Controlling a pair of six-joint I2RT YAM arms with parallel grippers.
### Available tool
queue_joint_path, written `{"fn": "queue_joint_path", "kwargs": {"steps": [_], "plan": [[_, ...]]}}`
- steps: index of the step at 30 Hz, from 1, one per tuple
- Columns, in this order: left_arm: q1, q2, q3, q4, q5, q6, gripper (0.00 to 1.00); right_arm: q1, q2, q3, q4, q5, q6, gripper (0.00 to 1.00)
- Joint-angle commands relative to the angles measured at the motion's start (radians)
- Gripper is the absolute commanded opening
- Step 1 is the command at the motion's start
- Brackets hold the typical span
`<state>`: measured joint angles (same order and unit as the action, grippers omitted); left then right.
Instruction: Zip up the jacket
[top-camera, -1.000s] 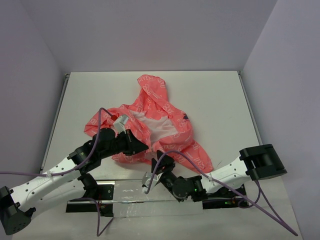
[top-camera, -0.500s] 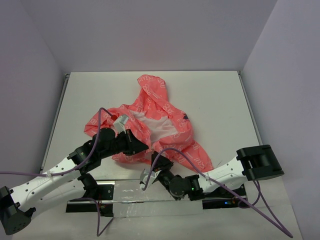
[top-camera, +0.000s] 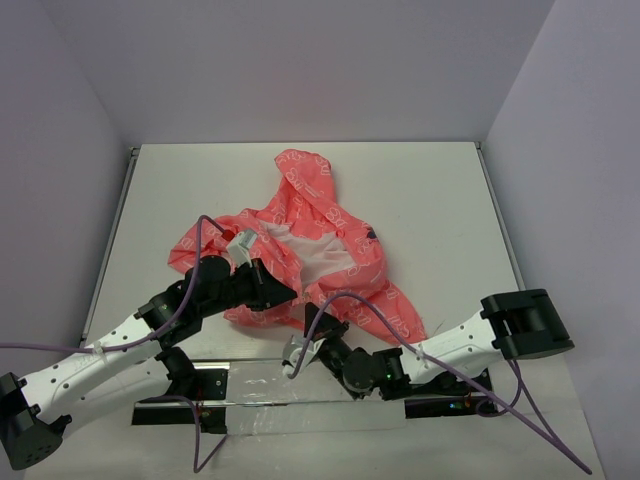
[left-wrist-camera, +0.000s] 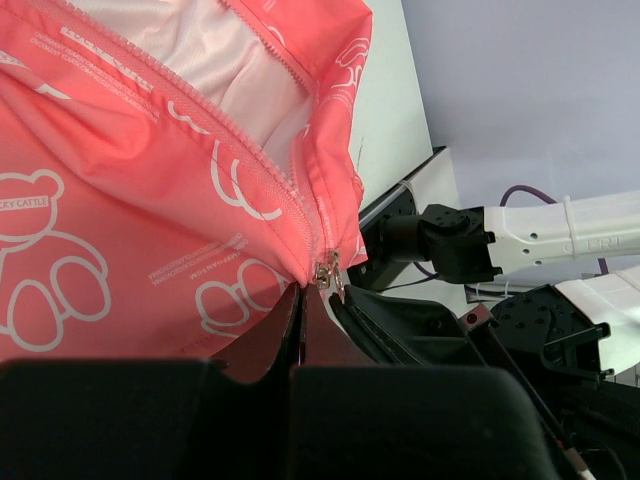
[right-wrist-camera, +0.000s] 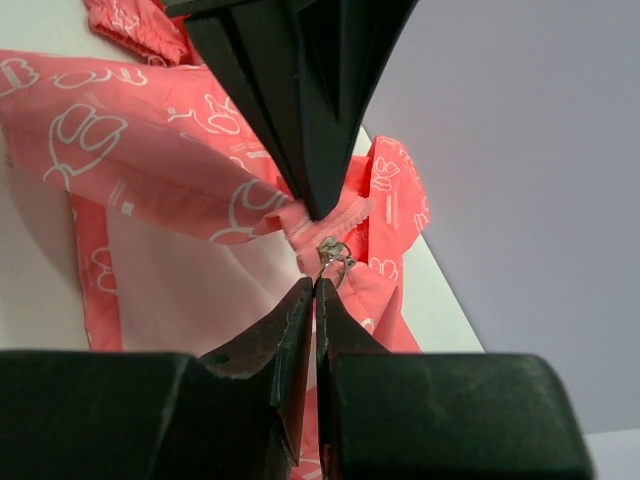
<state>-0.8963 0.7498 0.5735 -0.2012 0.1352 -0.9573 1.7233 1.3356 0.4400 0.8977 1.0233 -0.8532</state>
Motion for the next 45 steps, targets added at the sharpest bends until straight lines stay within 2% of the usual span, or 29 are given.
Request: {"fn": "queue_joint_path", "kwargs": {"steps": [1, 6, 17, 28, 34, 45], "plan": [[-0.006, -0.009, 0.035, 0.028, 0.02, 0.015, 0.0, -0.004, -0.056, 0.031, 0.054, 0.008, 0.021, 0.08], [-0.007, -0.01, 0.029, 0.028, 0.018, 0.015, 0.0, -0.002, -0.076, 0.031, 0.026, 0.003, 0.04, 0.0], [-0.007, -0.013, 0.031, 0.028, 0.018, 0.019, 0.0, -0.003, -0.122, 0.021, -0.014, -0.032, 0.102, 0.0], [-0.007, -0.017, 0.021, 0.028, 0.038, 0.019, 0.0, -0.075, -0.277, 0.078, -0.363, -0.196, 0.32, 0.0], [-0.007, -0.014, 0.017, 0.028, 0.073, 0.023, 0.0, -0.133, -0.276, 0.115, -0.449, -0.276, 0.354, 0.0], [-0.007, -0.041, -0.007, -0.005, 0.091, 0.024, 0.0, -0.192, -0.26, 0.154, -0.481, -0.315, 0.38, 0.0]]}}
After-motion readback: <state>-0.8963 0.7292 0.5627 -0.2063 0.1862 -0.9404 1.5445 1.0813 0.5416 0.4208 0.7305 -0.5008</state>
